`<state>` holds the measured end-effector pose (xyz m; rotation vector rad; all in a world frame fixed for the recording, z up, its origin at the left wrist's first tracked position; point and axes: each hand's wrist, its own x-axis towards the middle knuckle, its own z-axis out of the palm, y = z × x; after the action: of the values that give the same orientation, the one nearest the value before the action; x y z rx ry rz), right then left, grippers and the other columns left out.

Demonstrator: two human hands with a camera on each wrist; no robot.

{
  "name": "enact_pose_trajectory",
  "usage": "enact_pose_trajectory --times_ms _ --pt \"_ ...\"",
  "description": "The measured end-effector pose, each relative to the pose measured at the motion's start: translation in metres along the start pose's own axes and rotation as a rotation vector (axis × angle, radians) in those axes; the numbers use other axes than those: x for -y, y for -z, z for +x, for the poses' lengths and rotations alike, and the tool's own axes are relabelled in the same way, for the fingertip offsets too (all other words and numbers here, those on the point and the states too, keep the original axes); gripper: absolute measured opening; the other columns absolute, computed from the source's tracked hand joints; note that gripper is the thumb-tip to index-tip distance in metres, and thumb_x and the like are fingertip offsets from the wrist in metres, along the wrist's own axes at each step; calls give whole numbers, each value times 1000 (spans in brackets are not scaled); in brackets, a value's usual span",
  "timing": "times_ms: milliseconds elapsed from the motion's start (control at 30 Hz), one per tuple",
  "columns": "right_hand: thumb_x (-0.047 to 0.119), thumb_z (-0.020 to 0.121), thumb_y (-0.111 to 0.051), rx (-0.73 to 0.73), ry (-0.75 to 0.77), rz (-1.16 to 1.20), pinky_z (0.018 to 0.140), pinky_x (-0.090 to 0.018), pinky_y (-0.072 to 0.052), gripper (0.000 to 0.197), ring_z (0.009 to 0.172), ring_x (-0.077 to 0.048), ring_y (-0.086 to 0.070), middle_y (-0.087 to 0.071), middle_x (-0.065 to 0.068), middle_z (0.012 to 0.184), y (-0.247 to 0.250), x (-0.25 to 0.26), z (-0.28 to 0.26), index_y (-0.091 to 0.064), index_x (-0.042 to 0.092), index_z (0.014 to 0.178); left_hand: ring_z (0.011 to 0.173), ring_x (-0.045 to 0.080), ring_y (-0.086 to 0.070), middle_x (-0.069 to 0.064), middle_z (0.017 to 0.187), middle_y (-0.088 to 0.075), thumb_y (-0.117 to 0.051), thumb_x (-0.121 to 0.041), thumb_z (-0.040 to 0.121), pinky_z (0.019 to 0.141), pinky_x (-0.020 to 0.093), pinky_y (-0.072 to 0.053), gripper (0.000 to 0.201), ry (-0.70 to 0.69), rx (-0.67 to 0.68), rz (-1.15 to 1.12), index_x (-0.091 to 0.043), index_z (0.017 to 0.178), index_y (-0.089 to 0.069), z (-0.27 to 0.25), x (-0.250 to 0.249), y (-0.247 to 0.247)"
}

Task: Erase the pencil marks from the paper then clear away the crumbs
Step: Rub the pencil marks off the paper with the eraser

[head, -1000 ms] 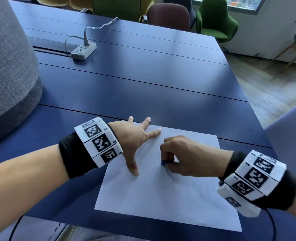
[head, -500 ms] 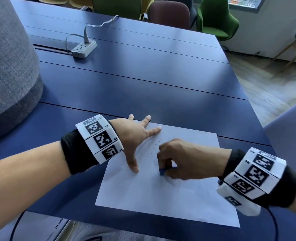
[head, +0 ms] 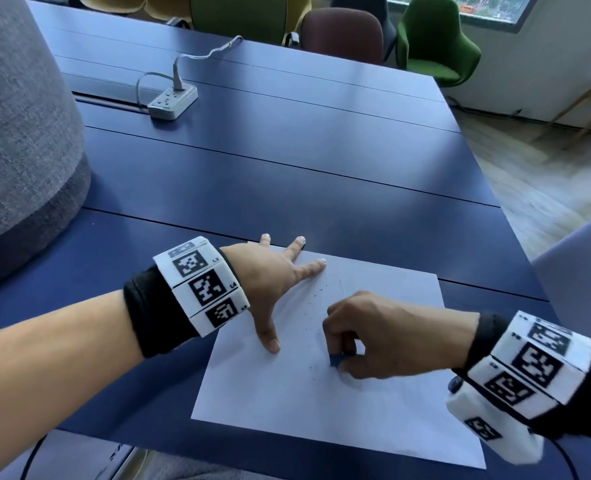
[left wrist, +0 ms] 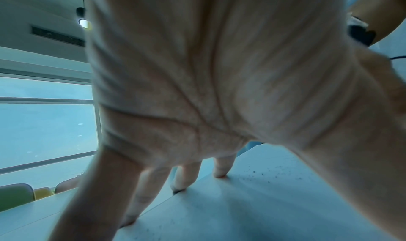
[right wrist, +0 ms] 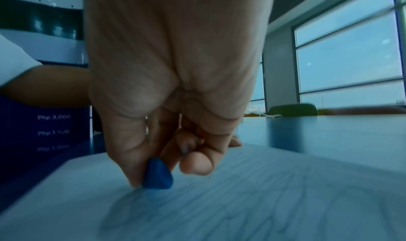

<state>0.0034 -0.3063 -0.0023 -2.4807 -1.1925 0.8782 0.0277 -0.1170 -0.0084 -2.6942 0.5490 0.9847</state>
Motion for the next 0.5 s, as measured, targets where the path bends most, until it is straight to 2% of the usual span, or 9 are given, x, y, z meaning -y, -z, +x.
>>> enact_pose_trajectory --times_ms 67,133,233,333,400,500 --pt "15 75 -68 -20 -34 -9 65 -27 -51 5 65 -9 -57 -68 5 77 7 -3 7 -69 18 79 146 49 4 1 160 29 -85 -61 57 113 53 -27 143 -3 -4 7 -44 149 23 0 0 -1" --pt "18 74 -70 -132 -76 -27 63 -25 -51 5 62 -8 -57 -69 6 74 21 -17 22 -71 17 79 146 49 5 1 160 28 -85 -61 57 113 54 -26 143 -3 -7 6 -45 148 23 1 1 -2" --pt "16 75 -70 -281 -155 -65 58 -20 -43 6 58 -5 -53 -64 5 69 42 -38 40 -72 13 79 145 50 6 0 160 27 -86 -61 56 113 58 -22 143 -4 -5 -24 -47 148 22 0 3 -3" --pt "15 76 -68 -344 -174 -75 61 -25 -46 6 62 -10 -56 -65 2 71 43 -43 43 -70 10 79 146 50 6 1 160 27 -86 -59 57 114 57 -21 142 -8 -12 -25 -47 149 21 0 2 -2" --pt "15 76 -68 -283 -121 -107 64 -27 -50 5 67 -13 -58 -66 2 75 33 -34 35 -69 12 79 146 49 7 1 160 28 -86 -60 57 114 56 -21 142 -7 -13 -27 -47 148 22 0 2 -2" --pt "15 75 -70 -75 -50 -65 59 -19 -48 5 62 -6 -57 -65 10 71 23 -21 25 -70 16 80 146 48 8 0 160 29 -86 -60 57 114 55 -22 143 0 -5 -33 -47 148 23 1 1 -2"
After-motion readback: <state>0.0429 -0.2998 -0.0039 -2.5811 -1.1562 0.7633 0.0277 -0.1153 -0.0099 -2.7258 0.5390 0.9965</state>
